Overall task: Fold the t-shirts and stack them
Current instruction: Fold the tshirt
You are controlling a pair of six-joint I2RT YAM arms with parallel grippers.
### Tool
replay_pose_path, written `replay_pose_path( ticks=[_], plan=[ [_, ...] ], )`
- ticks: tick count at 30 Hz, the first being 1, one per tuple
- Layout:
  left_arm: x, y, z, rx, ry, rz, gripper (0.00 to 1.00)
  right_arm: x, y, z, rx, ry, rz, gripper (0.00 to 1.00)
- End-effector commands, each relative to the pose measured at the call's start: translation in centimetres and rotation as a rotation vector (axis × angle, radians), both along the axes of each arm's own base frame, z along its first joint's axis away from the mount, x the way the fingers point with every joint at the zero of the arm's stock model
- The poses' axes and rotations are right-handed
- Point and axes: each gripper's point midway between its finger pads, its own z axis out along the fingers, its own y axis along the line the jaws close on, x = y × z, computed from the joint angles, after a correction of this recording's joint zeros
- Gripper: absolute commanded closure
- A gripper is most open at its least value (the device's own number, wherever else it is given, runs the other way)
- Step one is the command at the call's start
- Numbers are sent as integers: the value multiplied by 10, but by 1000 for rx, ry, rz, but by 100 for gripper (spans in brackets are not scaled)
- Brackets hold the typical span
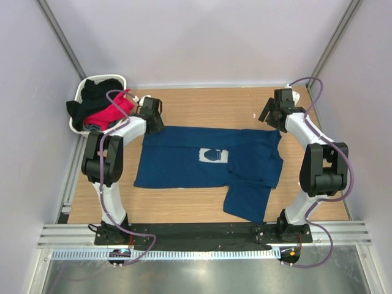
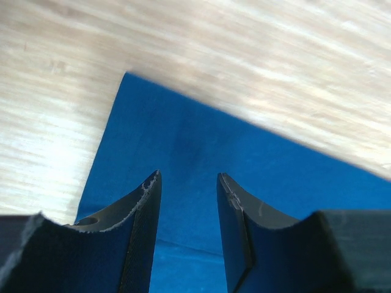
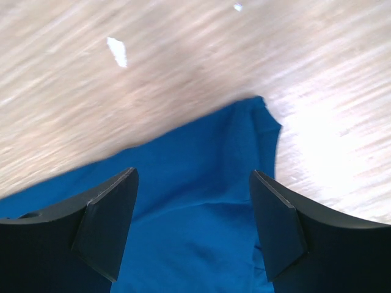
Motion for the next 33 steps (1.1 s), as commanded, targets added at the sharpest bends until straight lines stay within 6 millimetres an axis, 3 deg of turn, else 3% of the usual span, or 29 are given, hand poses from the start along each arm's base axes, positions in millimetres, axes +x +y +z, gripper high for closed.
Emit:
replay_pose_path(
  ticks=[1,11,21,23,24,26,27,29,30,31,33],
  plan=[
    [22,-5,36,-19,-89,-19,58,11,15,18,53,-63,56,21],
    [26,-13,-7,-57,-7,6,59,13,16,-53,68,57,32,21],
    [27,-6,-34,-73,49,50,59,29,-2,-87,29,110,-21,21],
    [33,-3,-35,-88,51,64,59,36,-4,-88,20,105,-27,20],
    [34,-3,-41,-99,60,73,59,44,-17,-89,24,99,-53,21],
    [44,-1,-40,-123,52,85,59,53,-23,-87,26,87,-62,20],
    [47,-1,-48,-131,63,89,59,64,-23,-80,27,62,-61,21],
    [60,-2,-44,-169,49,94,59,72,-26,-86,27,66,-68,20],
    [64,-2,-45,-173,48,99,59,84,-27,-78,24,41,-69,20],
    [65,-3,-53,-176,63,99,59,86,-27,-88,22,59,-69,20],
    [80,-4,-44,-182,38,90,59,103,-32,-82,6,35,-72,20]
  ],
)
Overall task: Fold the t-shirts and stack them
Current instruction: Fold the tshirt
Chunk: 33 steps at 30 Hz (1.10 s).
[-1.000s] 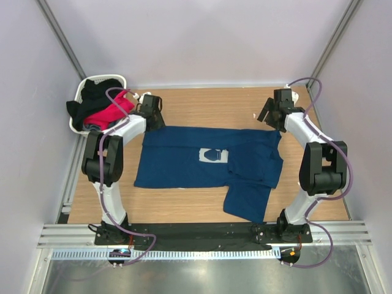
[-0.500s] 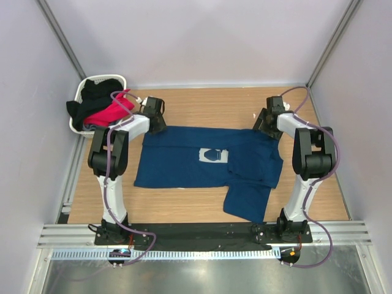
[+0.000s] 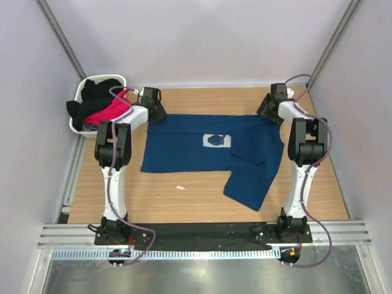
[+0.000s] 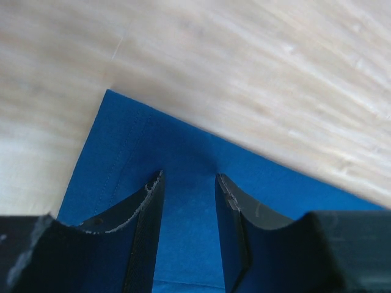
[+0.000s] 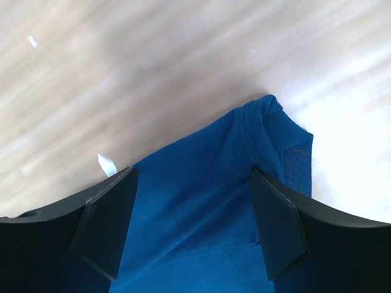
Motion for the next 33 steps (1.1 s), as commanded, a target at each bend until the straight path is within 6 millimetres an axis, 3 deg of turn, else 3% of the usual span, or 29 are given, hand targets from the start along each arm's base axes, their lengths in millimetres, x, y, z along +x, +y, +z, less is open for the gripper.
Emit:
replay_pose_path(
  ticks=[1,2,3,5,6,8,14,17,18,19,20,21,22,23,24,25,26,27,29,30,31,32,33],
  plan=[
    [4,10,-33,13,83,5,59,17,-14,-12,-36,13,-26,20],
    [7,9,-34,19,85,-4,59,19,-16,-22,-42,30,-24,20],
    [22,7,-23,17,49,-14,59,28,-18,-16,-50,15,-20,20],
    [26,7,-35,35,79,-38,59,34,-20,-17,-60,17,-13,20],
    [35,5,-24,35,63,-41,59,36,-25,-14,-69,22,-20,20],
    [37,8,-26,41,70,-45,59,37,-29,-8,-78,21,-23,20],
    [33,1,-2,23,42,-116,56,28,-29,52,-93,-29,29,20],
    [28,-6,53,31,-29,-231,48,15,-18,107,-63,-37,85,18],
    [24,-7,86,40,-76,-268,44,8,-15,119,-57,-40,101,17],
    [21,-8,107,43,-112,-284,35,1,-13,157,-65,-112,106,12],
    [15,-7,118,41,-123,-294,30,-4,-12,170,-63,-141,106,8],
    [7,-7,156,37,-189,-298,24,-14,-11,175,-61,-153,104,4],
    [-1,-9,168,23,-205,-308,16,-22,-11,184,-59,-167,99,1],
    [-8,-10,177,17,-217,-310,13,-35,-8,209,-56,-218,95,0],
    [-23,-9,171,15,-190,-308,10,-50,-8,195,-45,-179,88,0],
    [-36,-7,194,7,-227,-289,7,-60,-7,193,-36,-169,78,0],
    [-47,-4,200,0,-231,-276,6,-76,-6,204,-32,-189,72,0],
    [-59,-2,196,-7,-216,-261,6,-96,-2,178,-1,-120,58,0],
    [-95,4,185,-45,-170,-203,6,-120,3,163,30,-90,55,1],
    [-106,7,179,-64,-154,-174,5,-146,7,146,50,-57,45,0],
    [-130,10,150,-74,-81,-148,6,-158,11,139,81,-47,28,0],
    [-143,15,160,-112,-107,-83,6,-169,15,131,105,-40,21,0],
    [-154,18,157,-127,-106,-46,6,-190,19,122,125,-42,17,0]
  ],
)
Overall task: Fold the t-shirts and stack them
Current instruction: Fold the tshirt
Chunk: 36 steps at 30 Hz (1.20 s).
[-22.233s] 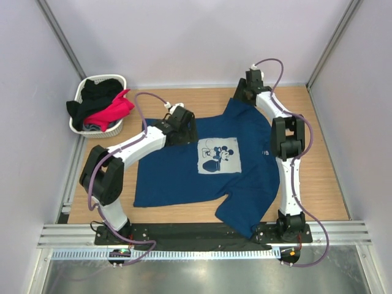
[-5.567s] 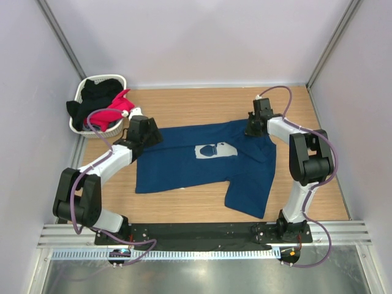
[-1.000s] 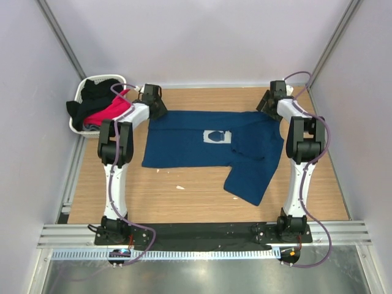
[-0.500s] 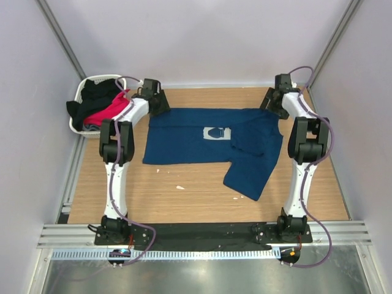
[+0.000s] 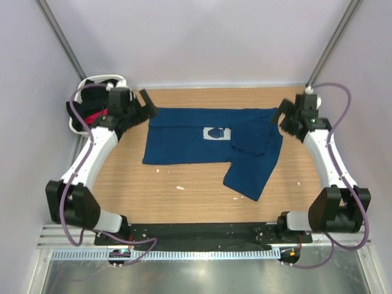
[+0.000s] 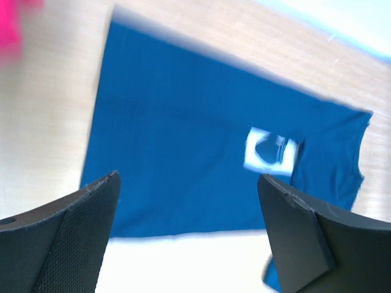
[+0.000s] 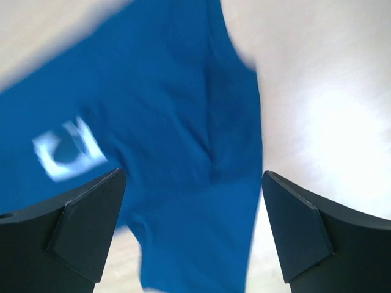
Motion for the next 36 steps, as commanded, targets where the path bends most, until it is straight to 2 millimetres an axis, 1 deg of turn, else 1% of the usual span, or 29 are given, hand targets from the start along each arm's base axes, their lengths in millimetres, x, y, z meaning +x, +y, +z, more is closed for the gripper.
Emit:
replay_pose_path(
  ticks=[1,2,3,4,5,6,7,8,10,11,12,14,15,16,17,18,19,20,23,27,29,32,33,36],
  plan=[
    [-61,12,-88,-74,246,142,9,-55,21,-65,146,158,-28,0],
    [-70,21,-77,-110,204,232,11,-72,25,-82,167,185,-32,0],
    [-82,26,-86,-117,218,270,12,-80,25,-85,175,181,-44,0],
    [-92,30,-95,-132,233,304,15,-89,27,-80,188,152,-54,0],
    [-110,35,-117,-129,277,337,16,-96,27,-84,203,159,-73,0],
    [-117,39,-116,-156,261,385,20,-110,28,-98,211,195,-85,0],
    [-122,42,-120,-163,259,408,22,-116,29,-96,219,177,-90,0],
    [-131,46,-133,-164,271,430,24,-126,30,-109,228,205,-105,1],
    [-133,50,-142,-167,269,468,28,-134,31,-116,237,202,-116,6],
    [-131,51,-145,-168,260,475,28,-140,39,-126,278,224,-100,7],
    [-129,52,-150,-160,270,482,29,-142,41,-130,290,231,-98,8],
    [-121,54,-151,-146,259,493,30,-148,47,-143,327,264,-101,11],
    [-117,55,-151,-141,255,495,33,-150,50,-147,342,273,-103,12],
    [-114,56,-159,-126,273,504,34,-150,51,-151,353,281,-105,13],
    [-111,56,-161,-124,277,507,35,-152,52,-157,359,289,-107,14],
    [-106,56,-161,-125,265,508,37,-151,54,-158,372,290,-107,14],
    [-105,56,-169,-115,283,511,37,-151,55,-159,375,293,-111,15],
    [-102,57,-170,-111,280,519,38,-152,55,-161,376,297,-113,14],
    [-100,56,-180,-106,299,523,40,-152,54,-162,374,308,-115,15],
    [-95,54,-186,-117,287,519,41,-154,55,-163,375,316,-110,15],
    [-95,53,-190,-122,293,517,43,-158,58,-166,384,333,-103,16],
    [-92,50,-196,-134,299,512,49,-162,60,-168,387,348,-95,17],
    [-94,51,-201,-128,313,515,53,-164,60,-170,389,354,-97,17],
    [-99,53,-210,-113,332,523,57,-166,62,-170,389,362,-87,17]
  ],
)
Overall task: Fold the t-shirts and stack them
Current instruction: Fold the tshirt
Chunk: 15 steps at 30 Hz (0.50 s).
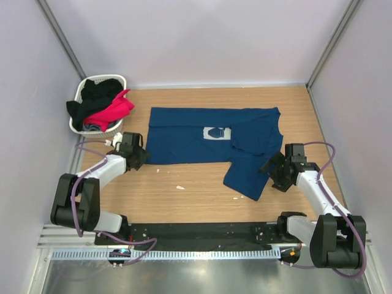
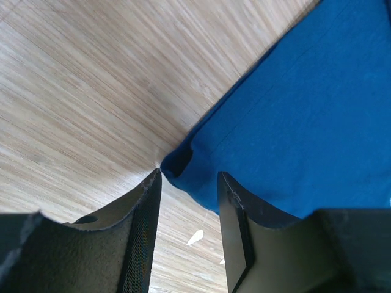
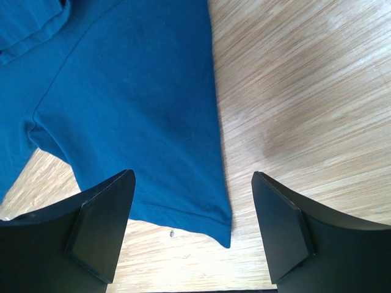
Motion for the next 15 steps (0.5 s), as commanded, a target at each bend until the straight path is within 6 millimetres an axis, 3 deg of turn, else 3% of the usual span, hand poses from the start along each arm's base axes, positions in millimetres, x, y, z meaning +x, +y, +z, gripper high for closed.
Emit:
replay_pose_path(
  ticks=[1,10,13,15],
  plan=[
    [7,5,-2,11,-32,33,57,0,6,1,22,0,13,17],
    [1,9,-14,30,12,44,55,1,13,3,8,40,47,16],
    [1,5,-20,15,20,36,58,1,22,4,15,39,64,16],
    [3,3,-22,6,18,34,67,0,25,5,16,39,68,16]
  ],
)
